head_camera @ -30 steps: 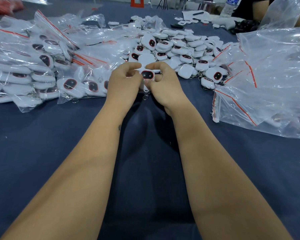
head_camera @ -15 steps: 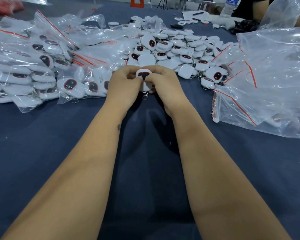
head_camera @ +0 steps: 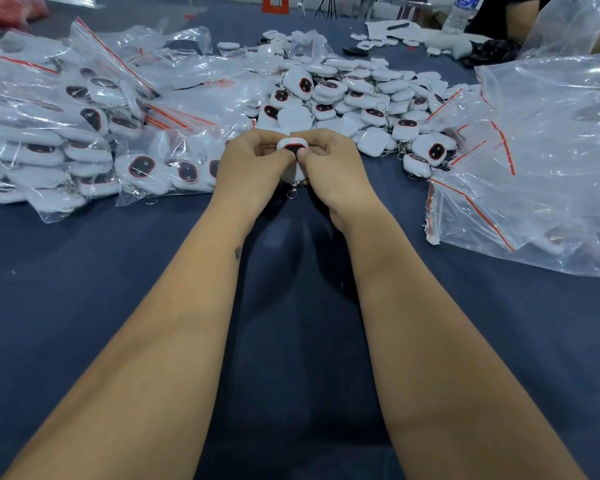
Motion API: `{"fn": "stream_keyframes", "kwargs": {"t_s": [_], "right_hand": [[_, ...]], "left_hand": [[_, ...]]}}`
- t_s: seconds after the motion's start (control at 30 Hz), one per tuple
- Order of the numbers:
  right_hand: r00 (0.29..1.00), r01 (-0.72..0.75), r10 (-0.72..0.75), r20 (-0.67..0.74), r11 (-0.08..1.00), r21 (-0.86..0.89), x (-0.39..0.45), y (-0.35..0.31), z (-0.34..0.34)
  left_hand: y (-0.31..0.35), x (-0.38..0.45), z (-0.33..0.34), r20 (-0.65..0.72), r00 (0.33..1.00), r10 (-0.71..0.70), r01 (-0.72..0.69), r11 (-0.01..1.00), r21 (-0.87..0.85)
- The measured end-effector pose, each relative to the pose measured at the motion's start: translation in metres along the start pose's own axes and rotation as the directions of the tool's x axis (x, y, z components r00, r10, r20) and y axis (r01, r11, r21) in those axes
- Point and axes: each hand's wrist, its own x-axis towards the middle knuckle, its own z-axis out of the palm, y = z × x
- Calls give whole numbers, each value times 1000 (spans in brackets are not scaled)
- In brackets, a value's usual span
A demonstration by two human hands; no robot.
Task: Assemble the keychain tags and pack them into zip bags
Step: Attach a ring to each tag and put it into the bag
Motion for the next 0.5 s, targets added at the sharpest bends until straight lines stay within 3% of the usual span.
{"fn": "stream_keyframes", "kwargs": {"t_s": [0.5], "right_hand": [[999,29,-27,30,997,-68,1,1,2]], "left_hand": [[1,0,0,-48,999,11,-5,992,123]]}}
